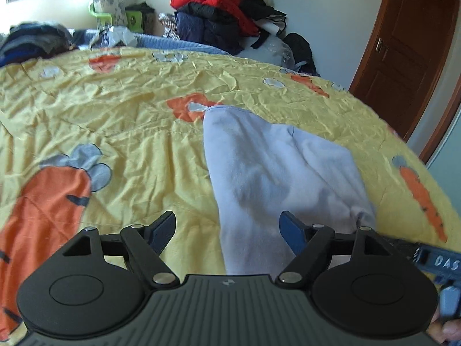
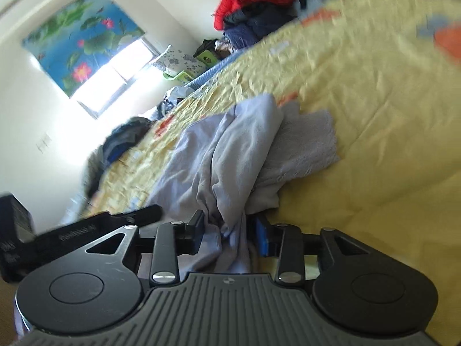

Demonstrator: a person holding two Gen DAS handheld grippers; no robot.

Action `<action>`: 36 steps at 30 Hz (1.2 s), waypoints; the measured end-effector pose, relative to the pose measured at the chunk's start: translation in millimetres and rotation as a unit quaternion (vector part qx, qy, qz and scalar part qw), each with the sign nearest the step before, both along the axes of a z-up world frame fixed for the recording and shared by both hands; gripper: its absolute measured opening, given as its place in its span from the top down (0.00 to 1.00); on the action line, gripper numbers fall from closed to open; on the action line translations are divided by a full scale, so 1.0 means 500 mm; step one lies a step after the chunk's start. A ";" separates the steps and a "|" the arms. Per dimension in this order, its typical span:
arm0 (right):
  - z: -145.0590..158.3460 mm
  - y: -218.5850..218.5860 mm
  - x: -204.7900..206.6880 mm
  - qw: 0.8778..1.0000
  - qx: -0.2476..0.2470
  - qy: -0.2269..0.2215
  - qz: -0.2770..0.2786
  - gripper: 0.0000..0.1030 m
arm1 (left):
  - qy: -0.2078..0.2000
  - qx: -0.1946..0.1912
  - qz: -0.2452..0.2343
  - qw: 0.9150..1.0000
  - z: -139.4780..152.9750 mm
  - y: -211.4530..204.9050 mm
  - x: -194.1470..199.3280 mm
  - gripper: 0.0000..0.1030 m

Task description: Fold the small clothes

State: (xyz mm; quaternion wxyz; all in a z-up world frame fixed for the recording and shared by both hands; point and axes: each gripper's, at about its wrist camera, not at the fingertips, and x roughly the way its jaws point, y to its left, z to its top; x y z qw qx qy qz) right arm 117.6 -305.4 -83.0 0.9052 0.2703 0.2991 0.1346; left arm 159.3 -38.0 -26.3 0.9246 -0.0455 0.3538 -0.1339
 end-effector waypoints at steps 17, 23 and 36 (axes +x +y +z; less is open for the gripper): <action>0.014 0.089 -0.079 0.980 -0.196 -0.018 0.029 0.47 | -0.051 0.089 0.006 0.995 -0.015 -0.041 -0.122 0.17; 0.032 0.079 -0.112 0.983 -0.180 -0.029 0.003 0.30 | -0.051 0.086 0.006 0.995 -0.005 -0.041 -0.151 0.17; 0.034 0.108 -0.166 0.983 -0.183 -0.016 0.021 0.10 | -0.021 0.085 0.015 0.996 -0.018 -0.024 -0.202 0.16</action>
